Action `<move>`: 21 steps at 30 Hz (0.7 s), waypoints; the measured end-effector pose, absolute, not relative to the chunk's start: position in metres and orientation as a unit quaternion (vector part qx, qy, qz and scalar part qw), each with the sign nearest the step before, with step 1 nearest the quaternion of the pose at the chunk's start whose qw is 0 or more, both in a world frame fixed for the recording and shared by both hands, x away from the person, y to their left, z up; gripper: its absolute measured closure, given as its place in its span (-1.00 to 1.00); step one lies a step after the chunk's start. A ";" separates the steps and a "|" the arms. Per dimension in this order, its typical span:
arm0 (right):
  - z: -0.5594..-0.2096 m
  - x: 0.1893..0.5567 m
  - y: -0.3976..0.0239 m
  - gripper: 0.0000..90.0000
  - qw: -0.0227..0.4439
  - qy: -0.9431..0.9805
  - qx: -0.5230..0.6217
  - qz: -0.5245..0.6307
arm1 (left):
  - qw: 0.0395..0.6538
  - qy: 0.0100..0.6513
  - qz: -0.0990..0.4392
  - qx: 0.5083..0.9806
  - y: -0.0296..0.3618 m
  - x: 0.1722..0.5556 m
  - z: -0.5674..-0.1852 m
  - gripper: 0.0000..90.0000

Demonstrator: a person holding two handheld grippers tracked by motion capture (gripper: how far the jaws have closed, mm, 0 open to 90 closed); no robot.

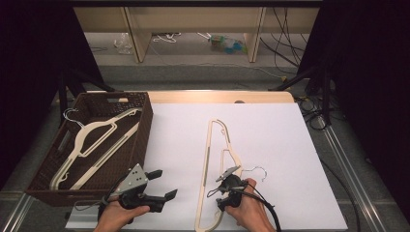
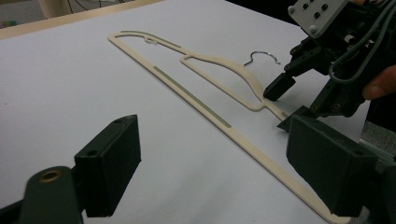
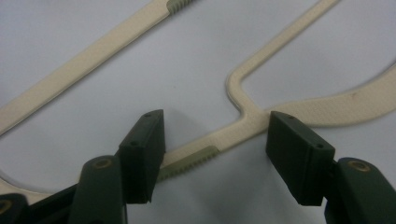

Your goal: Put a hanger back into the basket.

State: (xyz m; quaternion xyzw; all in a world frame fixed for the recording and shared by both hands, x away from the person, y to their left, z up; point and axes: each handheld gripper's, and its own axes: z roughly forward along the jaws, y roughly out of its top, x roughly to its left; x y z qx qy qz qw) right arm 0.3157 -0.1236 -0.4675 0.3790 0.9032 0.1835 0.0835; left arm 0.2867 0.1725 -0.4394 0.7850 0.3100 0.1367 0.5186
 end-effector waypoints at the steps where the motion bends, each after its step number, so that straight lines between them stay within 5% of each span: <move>1: -0.467 0.316 -0.124 -0.12 0.083 0.903 0.381 0.182 | 0.520 0.318 0.132 0.781 0.172 0.285 -0.440 -0.60; 21: -0.462 0.323 -0.130 0.00 0.049 0.909 0.388 0.143 | 0.519 0.300 0.131 0.790 0.170 0.286 -0.440 -0.58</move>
